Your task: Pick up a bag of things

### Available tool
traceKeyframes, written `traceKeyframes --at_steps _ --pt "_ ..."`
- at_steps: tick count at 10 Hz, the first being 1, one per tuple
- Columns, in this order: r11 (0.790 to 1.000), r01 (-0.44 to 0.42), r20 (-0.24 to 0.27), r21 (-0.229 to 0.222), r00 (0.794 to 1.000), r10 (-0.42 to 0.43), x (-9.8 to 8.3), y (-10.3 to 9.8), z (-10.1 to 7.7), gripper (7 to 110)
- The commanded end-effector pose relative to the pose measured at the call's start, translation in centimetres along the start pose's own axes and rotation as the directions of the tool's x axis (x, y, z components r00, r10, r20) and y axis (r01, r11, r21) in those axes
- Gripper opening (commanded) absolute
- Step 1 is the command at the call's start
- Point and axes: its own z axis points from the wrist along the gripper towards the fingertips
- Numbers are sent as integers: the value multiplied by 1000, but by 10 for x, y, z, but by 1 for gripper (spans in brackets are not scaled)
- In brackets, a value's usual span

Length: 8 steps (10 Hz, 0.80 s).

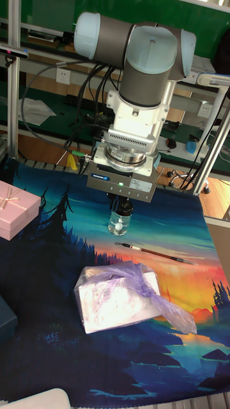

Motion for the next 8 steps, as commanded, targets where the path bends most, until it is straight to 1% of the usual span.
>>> traceKeyframes --at_steps 1,3,6,7,8 --pt "1000 3 0 -5 1000 -3 0 1 -1 7" --pt "1000 5 -8 -4 1000 -5 2 1 -1 7" --pt "1000 9 -3 -6 1000 -9 1 1 -1 7" --pt "1000 18 1 -22 1000 -18 0 5 -1 7" --pt "1000 22 -3 -19 1000 -22 1 4 -1 7"
